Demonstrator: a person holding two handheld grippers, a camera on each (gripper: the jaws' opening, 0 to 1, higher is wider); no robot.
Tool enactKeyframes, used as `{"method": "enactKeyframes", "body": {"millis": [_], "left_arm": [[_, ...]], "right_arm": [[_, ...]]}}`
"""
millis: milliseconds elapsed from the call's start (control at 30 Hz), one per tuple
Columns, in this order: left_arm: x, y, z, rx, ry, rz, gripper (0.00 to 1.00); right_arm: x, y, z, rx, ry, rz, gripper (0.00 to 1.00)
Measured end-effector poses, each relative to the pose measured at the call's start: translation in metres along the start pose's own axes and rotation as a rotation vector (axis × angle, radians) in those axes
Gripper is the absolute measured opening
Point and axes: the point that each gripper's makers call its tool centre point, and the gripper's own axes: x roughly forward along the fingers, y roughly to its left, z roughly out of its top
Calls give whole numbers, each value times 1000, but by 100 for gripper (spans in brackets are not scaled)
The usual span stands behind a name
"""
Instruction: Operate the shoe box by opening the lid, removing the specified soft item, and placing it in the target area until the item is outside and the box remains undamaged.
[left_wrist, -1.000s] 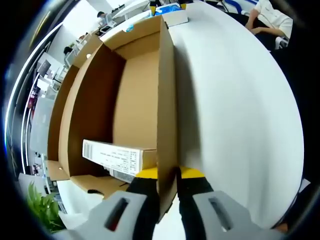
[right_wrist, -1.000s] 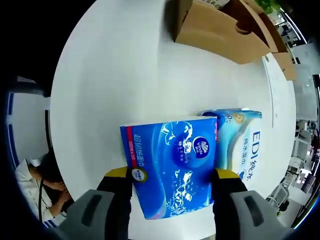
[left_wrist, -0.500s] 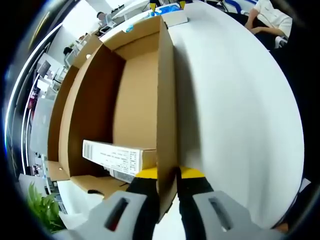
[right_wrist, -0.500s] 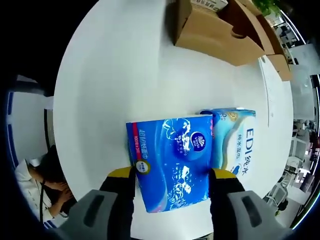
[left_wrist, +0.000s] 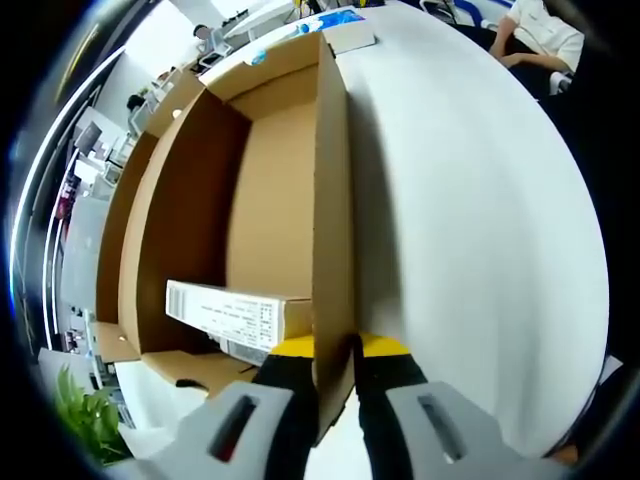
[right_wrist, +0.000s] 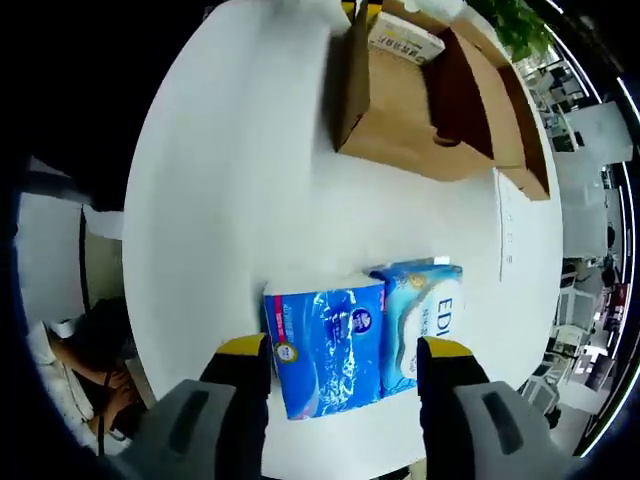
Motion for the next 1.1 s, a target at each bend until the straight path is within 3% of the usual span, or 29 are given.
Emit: {"method": "enactKeyframes", "body": {"millis": [100,233,533,800,1100], "left_arm": [[0,0,0,0,0,-1,11],[0,0,0,0,-2,-2,11],[1,2,0,2,-2,-2,11],[1,3,1,5,-3,-3,11],[1,4,1,5,-5,-5,11]], "right_arm": [[-11,-8,30,-30,-80,-24,59],[-24,-10,62,-52,-139,-3,59],[-56,-47,151,-183,-316,-102,58],[-50,-72,205,-267,-368,-139,56],[-26,-93,255,-348,-401,-108,56]]}}
